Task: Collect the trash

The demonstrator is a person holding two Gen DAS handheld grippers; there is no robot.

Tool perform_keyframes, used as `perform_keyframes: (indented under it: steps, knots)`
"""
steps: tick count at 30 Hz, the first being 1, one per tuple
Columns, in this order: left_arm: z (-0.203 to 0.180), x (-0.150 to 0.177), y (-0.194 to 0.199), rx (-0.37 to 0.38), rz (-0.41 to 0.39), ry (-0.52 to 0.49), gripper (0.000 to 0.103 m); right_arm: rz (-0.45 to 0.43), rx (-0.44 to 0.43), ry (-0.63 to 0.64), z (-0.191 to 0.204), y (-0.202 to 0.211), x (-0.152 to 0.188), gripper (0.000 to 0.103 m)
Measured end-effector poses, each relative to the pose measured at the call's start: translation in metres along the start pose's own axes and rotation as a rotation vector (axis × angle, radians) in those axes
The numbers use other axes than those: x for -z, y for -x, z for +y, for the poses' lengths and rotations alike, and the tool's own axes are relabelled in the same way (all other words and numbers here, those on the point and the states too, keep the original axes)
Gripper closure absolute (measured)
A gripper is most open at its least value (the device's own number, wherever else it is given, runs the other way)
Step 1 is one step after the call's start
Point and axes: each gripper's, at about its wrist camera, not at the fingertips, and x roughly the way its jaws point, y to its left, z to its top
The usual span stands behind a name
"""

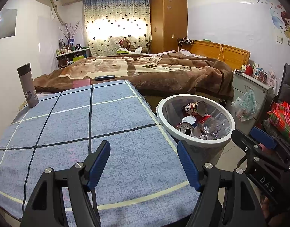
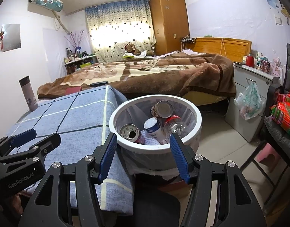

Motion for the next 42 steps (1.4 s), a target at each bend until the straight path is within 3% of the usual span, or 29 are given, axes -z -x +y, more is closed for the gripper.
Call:
perform_keyframes:
  steps: [42]
  knots:
    - [0.0021,-0.0009,0.0035,-0.007,-0.006,0.002,0.028,0.004,-0.004,0.0,0.0045,0.0014,-0.0001,0.044]
